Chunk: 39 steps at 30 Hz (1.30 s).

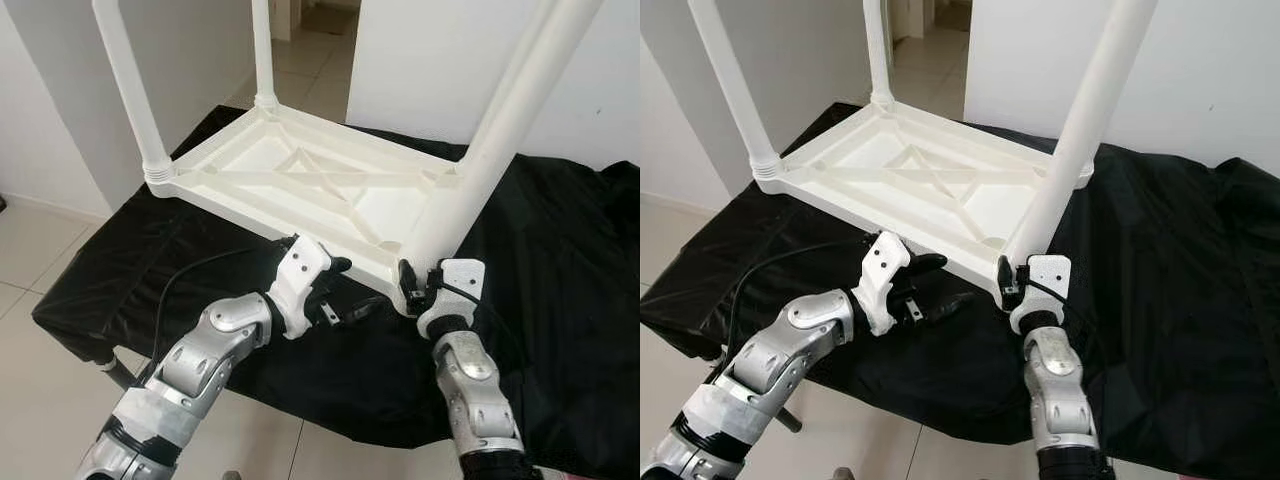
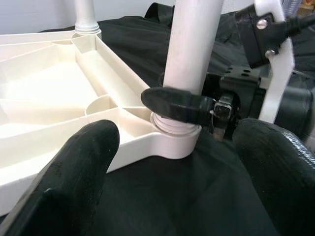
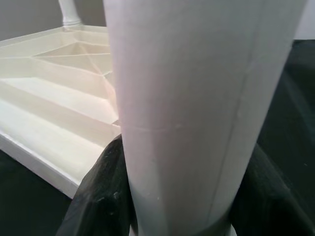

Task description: Building children table

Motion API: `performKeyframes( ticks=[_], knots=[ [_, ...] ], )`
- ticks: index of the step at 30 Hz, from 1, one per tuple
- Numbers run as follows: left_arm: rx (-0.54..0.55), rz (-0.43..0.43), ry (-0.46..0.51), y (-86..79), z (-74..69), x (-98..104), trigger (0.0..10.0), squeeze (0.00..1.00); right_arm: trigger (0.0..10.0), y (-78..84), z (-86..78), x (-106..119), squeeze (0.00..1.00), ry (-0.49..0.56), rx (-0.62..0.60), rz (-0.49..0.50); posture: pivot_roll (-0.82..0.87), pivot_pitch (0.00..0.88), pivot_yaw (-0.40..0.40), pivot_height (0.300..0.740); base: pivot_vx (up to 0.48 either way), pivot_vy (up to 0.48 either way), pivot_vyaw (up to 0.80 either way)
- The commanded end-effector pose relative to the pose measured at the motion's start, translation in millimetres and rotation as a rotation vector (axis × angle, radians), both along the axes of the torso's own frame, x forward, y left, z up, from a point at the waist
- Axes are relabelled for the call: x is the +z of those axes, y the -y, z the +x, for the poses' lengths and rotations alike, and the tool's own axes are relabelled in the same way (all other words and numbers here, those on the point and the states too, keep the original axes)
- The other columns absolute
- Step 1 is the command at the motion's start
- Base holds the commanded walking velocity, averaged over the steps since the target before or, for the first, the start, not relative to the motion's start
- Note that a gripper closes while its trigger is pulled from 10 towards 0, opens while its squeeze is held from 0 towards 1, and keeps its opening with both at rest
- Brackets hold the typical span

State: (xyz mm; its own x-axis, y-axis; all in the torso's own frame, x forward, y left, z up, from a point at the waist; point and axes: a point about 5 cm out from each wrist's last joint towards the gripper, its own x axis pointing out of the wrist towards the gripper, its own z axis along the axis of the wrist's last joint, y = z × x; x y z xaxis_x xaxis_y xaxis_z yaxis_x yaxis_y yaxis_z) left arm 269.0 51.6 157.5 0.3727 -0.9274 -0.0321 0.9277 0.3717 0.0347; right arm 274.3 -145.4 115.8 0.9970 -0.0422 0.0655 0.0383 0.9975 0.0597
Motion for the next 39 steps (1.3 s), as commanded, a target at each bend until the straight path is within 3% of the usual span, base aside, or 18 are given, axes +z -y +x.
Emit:
performKeyframes(
  ticks=[1, 8, 14, 15, 24, 25, 26, 29, 31, 33, 39],
  knots=[
    [-0.067, 0.011, -0.001, 0.0, -0.6, 1, 10.0, 0.00, 10.0, -3.6, -3.3, 2, 0.00, 0.007, -0.031, 0.013, -0.07, 0.000, -0.005, 0.740, 0.000, 0.000, 0.00],
    [-0.068, 0.012, 0.014, -0.4, 5.3, 7, 10.0, 0.00, 10.0, 6.0, -7.0, 13, 0.00, 0.034, -0.078, 0.012, -0.08, 0.000, -0.005, 0.740, 0.000, 0.000, 0.00],
    [-0.059, 0.009, 0.021, -1.3, 7.4, 9, 10.0, 0.00, 10.0, 10.2, -6.9, 20, 0.00, 0.072, -0.028, 0.017, -0.08, 0.000, -0.007, 0.740, 0.000, 0.000, 0.00],
    [-0.058, 0.009, 0.021, -1.7, 7.2, 9, 10.0, 0.00, 10.0, 12.1, -7.2, 22, 1.00, 0.080, -0.002, 0.016, -0.08, 0.000, -0.008, 0.740, 0.000, 0.000, 0.00],
    [-0.042, 0.013, 0.027, -2.7, 9.9, 9, 10.0, 0.00, 10.0, 23.5, -3.8, 30, 1.00, 0.105, 0.188, -0.018, -0.07, 0.000, -0.023, 0.740, 0.000, 0.000, 0.00],
    [-0.040, 0.014, 0.026, -2.5, 10.4, 9, 10.0, 0.00, 10.0, 28.0, -2.2, 29, 0.74, 0.098, 0.222, -0.017, -0.07, 0.000, -0.023, 0.740, 0.000, 0.000, 0.00],
    [-0.041, 0.016, 0.026, -2.8, 9.3, 9, 10.0, 0.00, 10.0, 32.4, 0.2, 29, 0.00, 0.092, 0.287, -0.026, -0.06, 0.000, -0.025, 0.740, 0.000, 0.000, 0.00],
    [-0.044, 0.016, 0.022, -3.5, 6.8, 9, 10.0, 0.00, 10.0, 35.2, 2.2, 30, 0.00, 0.084, 0.429, -0.051, -0.06, 0.000, -0.026, 0.740, 0.000, 0.000, 0.00],
    [-0.044, 0.016, 0.022, -3.5, 6.8, 9, 10.0, 0.00, 10.0, 35.2, 2.2, 30, 0.00, 0.084, 0.429, -0.051, -0.06, 0.000, -0.026, 0.740, 0.000, 0.000, 0.00],
    [-0.052, 0.020, 0.020, -3.0, 4.9, 8, 10.0, 0.00, 10.0, 34.5, 5.5, 29, 0.00, 0.051, 0.582, -0.083, -0.06, 0.000, -0.027, 0.740, 0.000, 0.000, 0.00],
    [-0.060, 0.021, 0.018, -2.0, 4.7, 9, 10.0, 0.00, 10.0, 35.6, 12.4, 24, 0.00, 0.003, 0.687, -0.139, -0.05, 0.000, -0.024, 0.740, 0.000, 0.000, 0.00]
  ],
)
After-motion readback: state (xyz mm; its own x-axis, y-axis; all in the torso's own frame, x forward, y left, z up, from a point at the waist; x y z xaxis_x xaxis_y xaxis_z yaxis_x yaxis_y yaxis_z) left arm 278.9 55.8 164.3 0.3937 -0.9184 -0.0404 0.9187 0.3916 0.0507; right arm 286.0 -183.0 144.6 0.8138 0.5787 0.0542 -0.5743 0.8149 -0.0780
